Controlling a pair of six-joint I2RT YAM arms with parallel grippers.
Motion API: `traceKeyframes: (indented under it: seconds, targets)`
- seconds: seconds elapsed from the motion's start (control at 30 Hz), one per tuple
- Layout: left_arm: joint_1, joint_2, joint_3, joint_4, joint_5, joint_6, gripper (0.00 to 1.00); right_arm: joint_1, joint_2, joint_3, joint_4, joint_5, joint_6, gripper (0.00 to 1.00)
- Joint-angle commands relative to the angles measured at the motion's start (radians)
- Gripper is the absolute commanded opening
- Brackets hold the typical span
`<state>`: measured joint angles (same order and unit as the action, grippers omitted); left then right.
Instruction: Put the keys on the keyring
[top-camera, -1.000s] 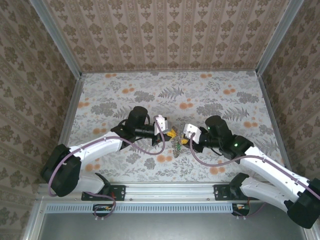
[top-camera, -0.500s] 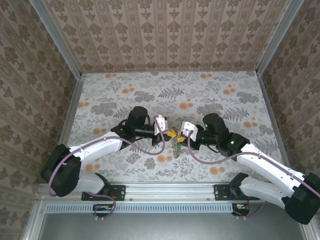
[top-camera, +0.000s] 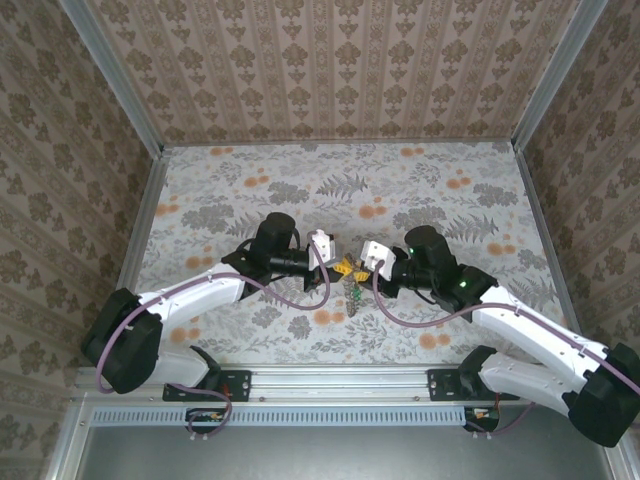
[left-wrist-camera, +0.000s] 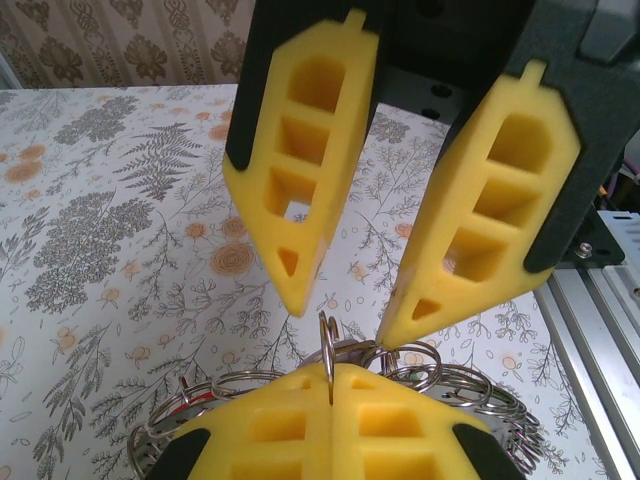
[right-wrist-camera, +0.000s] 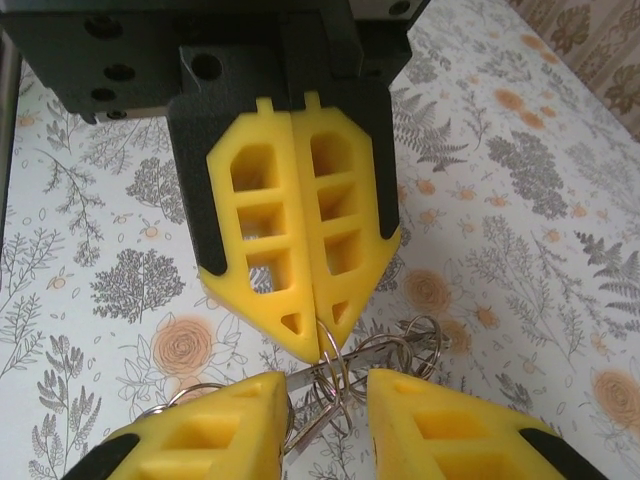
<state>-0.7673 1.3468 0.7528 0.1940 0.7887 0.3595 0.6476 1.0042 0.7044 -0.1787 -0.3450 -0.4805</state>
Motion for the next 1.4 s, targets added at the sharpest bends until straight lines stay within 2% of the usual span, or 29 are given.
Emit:
traceKeyframes:
  seconds: [0.0,0.4,0.67,0.93,1.1,1.37]
  targets:
    - [-0.007,-0.026,0.003,0.037,0.026,-0.009,0.00,-0.005,0.021,0.010,0.033,-0.013,-0.012,0.28]
    - [-0.009,-0.030,0.000,0.028,0.025,0.001,0.00,-0.006,0.030,0.001,0.035,0.003,-0.014,0.18]
    - [-0.010,-0.038,0.006,-0.033,0.013,0.040,0.00,-0.011,0.031,0.021,-0.032,0.021,-0.042,0.00]
    - [-0.036,-0.031,0.092,-0.259,-0.020,0.182,0.22,-0.011,0.047,0.070,-0.075,-0.008,-0.039,0.00]
    - [-0.048,-0.005,0.141,-0.356,-0.050,0.226,0.25,-0.011,0.051,0.081,-0.087,-0.021,-0.035,0.00]
    - [-0.061,0.005,0.153,-0.331,-0.092,0.218,0.26,-0.011,0.043,0.078,-0.088,-0.034,-0.035,0.00]
